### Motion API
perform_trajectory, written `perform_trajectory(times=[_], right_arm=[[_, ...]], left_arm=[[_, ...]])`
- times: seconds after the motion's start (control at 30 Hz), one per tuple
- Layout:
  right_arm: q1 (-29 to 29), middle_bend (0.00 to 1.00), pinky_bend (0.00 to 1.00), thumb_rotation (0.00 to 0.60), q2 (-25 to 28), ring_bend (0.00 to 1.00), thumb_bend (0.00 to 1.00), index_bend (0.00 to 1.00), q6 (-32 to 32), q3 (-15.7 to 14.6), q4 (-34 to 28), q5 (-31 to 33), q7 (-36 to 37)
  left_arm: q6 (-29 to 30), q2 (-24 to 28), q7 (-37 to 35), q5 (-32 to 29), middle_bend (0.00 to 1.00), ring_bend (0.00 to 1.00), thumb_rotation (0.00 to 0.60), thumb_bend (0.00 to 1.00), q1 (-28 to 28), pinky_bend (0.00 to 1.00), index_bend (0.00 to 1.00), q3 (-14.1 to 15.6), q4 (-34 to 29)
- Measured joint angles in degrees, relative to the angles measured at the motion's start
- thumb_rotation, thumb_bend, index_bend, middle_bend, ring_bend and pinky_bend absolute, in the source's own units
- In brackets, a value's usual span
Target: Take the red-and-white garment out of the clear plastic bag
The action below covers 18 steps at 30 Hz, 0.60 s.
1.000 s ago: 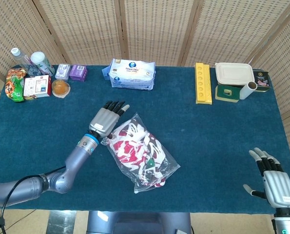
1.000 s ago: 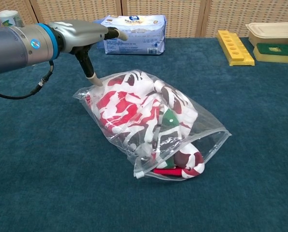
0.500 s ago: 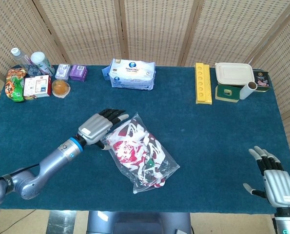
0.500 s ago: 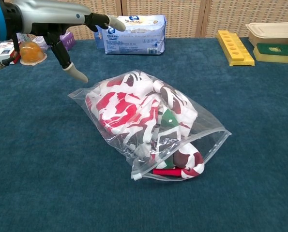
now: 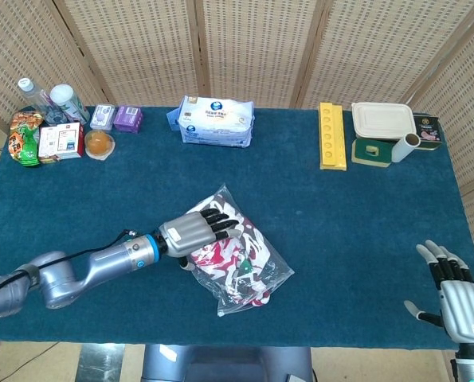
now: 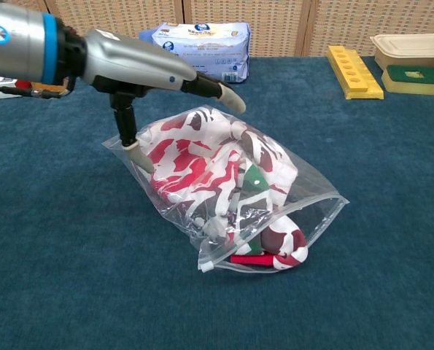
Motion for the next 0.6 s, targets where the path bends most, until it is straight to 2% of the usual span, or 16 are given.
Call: perform_trajectory(times=[0.27, 0.6], right_arm=[[-0.83, 0.09, 0.11, 0.600, 0.31, 0.11, 0.19, 0.13, 1.17, 0.30, 0.44, 0.54, 0.89], [-1.78, 0.09, 0.11, 0.600, 0.38, 0.12, 0.19, 0.13, 2.10, 0.57, 0.83, 1.39, 1.91]], left_arm=[[-5.69, -5.27, -3.35, -0.71, 0.00, 0.00, 0.600, 0.00, -8.36, 0.07, 0.00, 0.34, 6.20], [-12.90, -11.65, -4.98, -3.89, 0.00, 0.00, 0.599, 0.00, -16.03, 0.07, 0.00, 0.68, 12.89]])
